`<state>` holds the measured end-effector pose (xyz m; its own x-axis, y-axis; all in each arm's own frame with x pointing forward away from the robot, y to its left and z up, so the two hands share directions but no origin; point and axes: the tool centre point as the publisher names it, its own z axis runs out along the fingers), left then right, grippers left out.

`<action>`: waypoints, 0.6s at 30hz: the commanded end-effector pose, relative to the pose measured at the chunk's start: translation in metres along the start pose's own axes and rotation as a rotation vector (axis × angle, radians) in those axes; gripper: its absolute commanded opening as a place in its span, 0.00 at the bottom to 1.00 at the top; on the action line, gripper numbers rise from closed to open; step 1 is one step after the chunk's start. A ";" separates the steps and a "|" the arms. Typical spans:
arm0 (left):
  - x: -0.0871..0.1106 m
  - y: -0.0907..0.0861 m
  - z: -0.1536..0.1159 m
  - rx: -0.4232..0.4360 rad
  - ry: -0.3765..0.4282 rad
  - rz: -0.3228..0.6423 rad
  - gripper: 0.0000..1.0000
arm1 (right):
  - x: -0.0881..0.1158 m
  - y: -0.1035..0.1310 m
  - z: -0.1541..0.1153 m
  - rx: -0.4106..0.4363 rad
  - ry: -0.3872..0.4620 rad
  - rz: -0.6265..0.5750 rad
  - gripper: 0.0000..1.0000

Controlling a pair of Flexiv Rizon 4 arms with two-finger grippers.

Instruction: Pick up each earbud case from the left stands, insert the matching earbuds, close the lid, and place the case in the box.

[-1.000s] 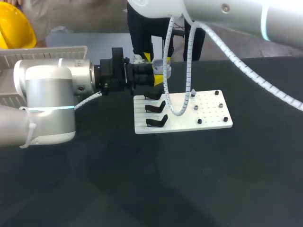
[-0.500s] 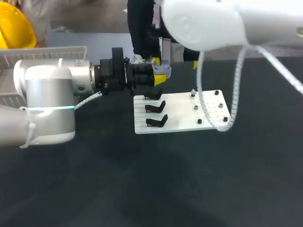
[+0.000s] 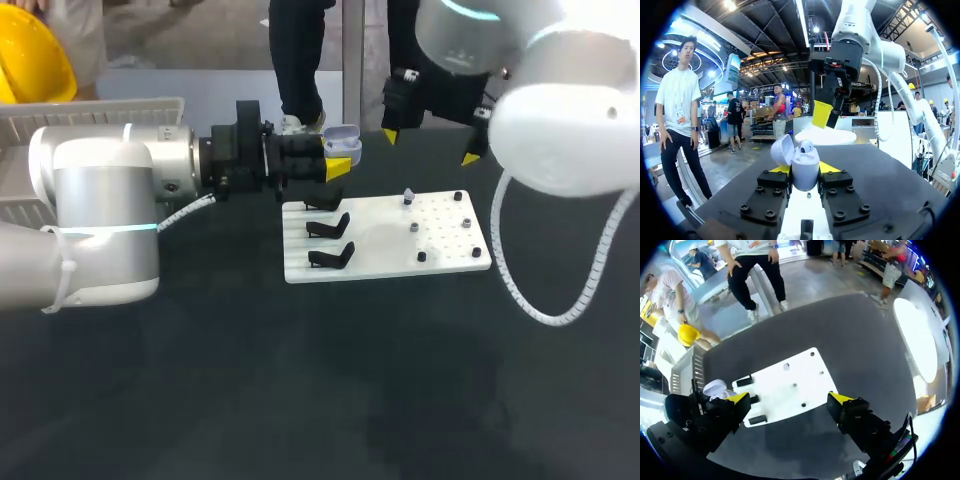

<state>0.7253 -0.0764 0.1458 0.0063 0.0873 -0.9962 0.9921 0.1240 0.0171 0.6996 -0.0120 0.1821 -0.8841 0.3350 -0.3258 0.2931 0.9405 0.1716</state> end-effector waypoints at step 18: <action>0.001 -0.001 0.000 -0.007 -0.004 0.004 0.00 | -0.009 0.013 0.123 0.045 0.068 -0.042 1.00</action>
<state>0.7253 -0.0764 0.1458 0.0063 0.0873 -0.9962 0.9921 0.1239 0.0171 0.7430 -0.0021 0.0856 -0.9106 0.2931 -0.2915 0.2643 0.9550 0.1349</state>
